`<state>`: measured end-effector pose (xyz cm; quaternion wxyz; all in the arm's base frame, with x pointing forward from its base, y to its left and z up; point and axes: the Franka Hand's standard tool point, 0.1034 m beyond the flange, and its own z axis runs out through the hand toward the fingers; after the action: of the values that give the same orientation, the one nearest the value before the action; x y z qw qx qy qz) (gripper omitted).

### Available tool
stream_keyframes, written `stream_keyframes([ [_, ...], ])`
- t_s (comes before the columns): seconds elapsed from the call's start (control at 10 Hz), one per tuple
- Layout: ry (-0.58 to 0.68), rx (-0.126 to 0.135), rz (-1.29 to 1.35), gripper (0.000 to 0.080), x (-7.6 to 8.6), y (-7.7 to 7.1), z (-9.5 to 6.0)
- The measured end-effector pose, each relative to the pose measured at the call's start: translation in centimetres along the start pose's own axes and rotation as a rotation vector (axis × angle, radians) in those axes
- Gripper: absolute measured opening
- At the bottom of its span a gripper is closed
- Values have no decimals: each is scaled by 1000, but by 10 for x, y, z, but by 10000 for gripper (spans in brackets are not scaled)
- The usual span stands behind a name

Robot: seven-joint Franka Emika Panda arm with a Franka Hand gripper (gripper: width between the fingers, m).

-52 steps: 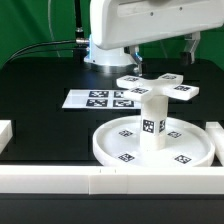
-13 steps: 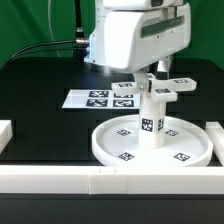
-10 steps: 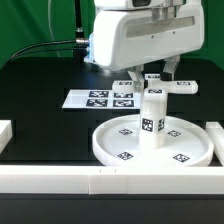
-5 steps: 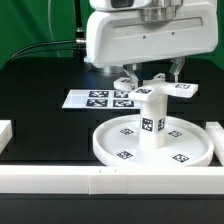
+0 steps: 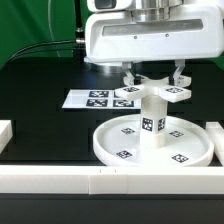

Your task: Assemble round table

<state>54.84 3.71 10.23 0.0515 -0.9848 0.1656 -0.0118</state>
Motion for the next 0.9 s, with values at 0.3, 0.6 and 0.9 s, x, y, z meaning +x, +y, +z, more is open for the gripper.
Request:
stream_keyframes([
  [0.3,-4,12,186,439,0,1,0],
  [0.6,-19,46,462,440,1,1,0],
  [0.9,-28,53,774,440,1,0,0],
])
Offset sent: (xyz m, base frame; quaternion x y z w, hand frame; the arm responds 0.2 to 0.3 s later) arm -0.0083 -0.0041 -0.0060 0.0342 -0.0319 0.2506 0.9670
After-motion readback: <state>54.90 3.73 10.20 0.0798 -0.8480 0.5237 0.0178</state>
